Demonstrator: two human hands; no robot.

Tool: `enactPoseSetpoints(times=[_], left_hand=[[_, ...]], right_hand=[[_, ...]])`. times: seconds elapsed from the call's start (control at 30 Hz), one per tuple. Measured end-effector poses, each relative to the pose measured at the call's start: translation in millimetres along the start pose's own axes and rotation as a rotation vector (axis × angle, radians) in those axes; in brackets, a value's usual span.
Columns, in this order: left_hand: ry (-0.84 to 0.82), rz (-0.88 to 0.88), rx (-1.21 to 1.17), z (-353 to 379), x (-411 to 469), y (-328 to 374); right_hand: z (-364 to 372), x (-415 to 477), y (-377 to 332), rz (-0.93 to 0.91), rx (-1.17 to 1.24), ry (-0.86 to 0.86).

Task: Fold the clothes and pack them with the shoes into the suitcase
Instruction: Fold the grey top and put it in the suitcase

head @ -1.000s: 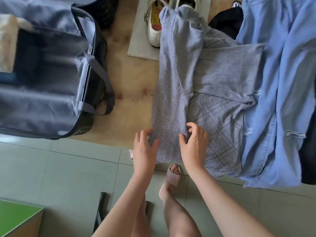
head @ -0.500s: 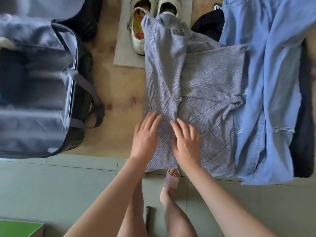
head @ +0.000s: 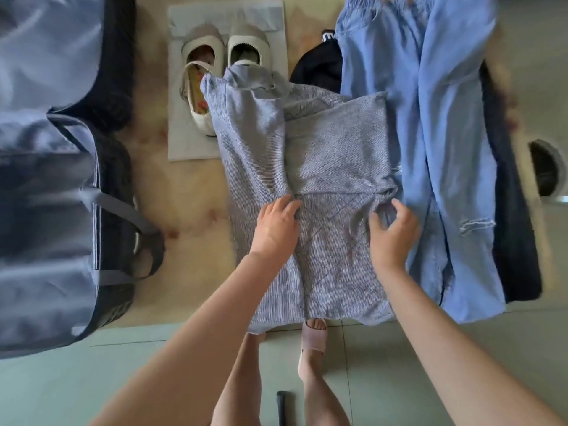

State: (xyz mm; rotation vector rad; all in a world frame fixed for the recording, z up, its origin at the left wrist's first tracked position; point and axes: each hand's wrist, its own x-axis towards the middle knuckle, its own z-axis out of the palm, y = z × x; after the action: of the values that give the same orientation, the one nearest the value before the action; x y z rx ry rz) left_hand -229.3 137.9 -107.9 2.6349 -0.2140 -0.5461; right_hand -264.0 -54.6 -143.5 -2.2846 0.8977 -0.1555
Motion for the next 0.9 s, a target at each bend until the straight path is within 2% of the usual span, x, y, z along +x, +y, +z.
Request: enactPoseSetpoints(times=[0.2, 0.37, 0.47, 0.63, 0.77, 0.9], left_hand=[[-0.155, 0.002, 0.082, -3.3, 42.1, 36.3], [-0.346, -0.026, 0.114, -3.8, 54.8, 33.8], [-0.306, -0.034, 0.112, -7.8, 59.4, 36.3], [-0.071, -0.059, 0.047, -13.2, 72.9, 61.5], [-0.090, -0.079, -0.106, -8.8, 94.2, 104.5], [-0.122, -0.055, -0.106, 6.7, 115.6, 147.5]], right_hand=[[-4.7, 31.1, 7.3, 0.186, -0.072, -0.118], [-1.4, 14.7, 5.8, 0.222, -0.173, -0.124], [-1.3, 10.3, 1.1, 0.243, -0.094, -0.070], [-8.3, 8.8, -10.7, 0.439, 0.191, -0.070], [-10.1, 7.3, -9.3, 0.472, 0.294, -0.052], [-9.3, -5.8, -20.3, 0.480, 0.407, 0.039]])
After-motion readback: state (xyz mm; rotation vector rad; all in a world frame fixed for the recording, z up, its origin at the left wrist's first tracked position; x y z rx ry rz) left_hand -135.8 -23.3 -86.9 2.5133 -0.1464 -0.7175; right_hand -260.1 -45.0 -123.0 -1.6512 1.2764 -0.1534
